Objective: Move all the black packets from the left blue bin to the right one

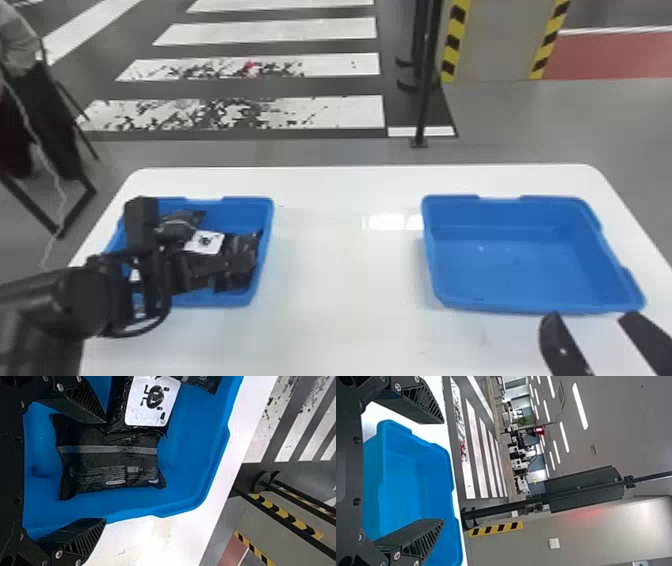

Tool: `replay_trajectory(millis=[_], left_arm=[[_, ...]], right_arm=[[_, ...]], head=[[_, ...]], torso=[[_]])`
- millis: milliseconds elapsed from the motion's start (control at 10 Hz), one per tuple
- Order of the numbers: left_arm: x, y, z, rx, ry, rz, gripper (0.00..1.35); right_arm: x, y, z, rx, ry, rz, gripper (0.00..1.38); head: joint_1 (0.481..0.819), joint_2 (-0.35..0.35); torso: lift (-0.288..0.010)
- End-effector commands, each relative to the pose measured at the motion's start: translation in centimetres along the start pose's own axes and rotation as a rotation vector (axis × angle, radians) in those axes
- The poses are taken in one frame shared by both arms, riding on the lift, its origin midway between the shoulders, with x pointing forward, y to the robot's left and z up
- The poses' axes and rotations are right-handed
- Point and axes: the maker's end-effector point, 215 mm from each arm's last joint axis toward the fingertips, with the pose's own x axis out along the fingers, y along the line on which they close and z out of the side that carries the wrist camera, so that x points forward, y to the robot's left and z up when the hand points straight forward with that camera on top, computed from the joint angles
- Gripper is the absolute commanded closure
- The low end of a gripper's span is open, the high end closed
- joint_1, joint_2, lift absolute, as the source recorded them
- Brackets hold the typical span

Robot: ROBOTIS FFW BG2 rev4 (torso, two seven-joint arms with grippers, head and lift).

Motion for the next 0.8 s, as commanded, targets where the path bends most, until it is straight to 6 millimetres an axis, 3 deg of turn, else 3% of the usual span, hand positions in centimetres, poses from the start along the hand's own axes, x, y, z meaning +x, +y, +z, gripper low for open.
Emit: replay_trajectory(millis=[0,200,300,400,600,700], left_arm=[[1.4,0.3,-0.2,-0.038,0.036,-0.01,0.16],[2.7,0.0,-0.5,-0.065,0.073,-0.03,0.18],[3.4,-0.5,-1.0,-0.071,0.094,-0.046,0.32],[3.6,-0.7,-1.5,-0.064,0.106,-0.048,0.72],[3.5,-0.4,-2.5,-0.085,0.106,-0.053,1.13],[3.6,0.3,-1.8,-0.056,0.077,-0.033,1.2]], right_arm=[[0.0,0.0,-0.2,0.004,0.002,0.0,0.14],[-0.1,-0.1,-0.6,0.007,0.011,-0.001,0.14],[0.0,0.0,-0.5,0.007,0.006,0.002,0.14],[-0.1,0.0,-0.7,0.011,0.013,0.001,0.14],[-0.1,0.0,-0.7,0.012,0.01,0.003,0.14],[-0.1,0.0,-0.7,0.016,0.009,0.002,0.14]], head=[[0.695,0.095],[0.695,0.09],[0.695,0.084],[0.695,0.076],[0.695,0.065],[0.695,0.063]], torso=[[-0.138],[-0.138],[-0.138],[-0.138],[-0.138],[-0.138]])
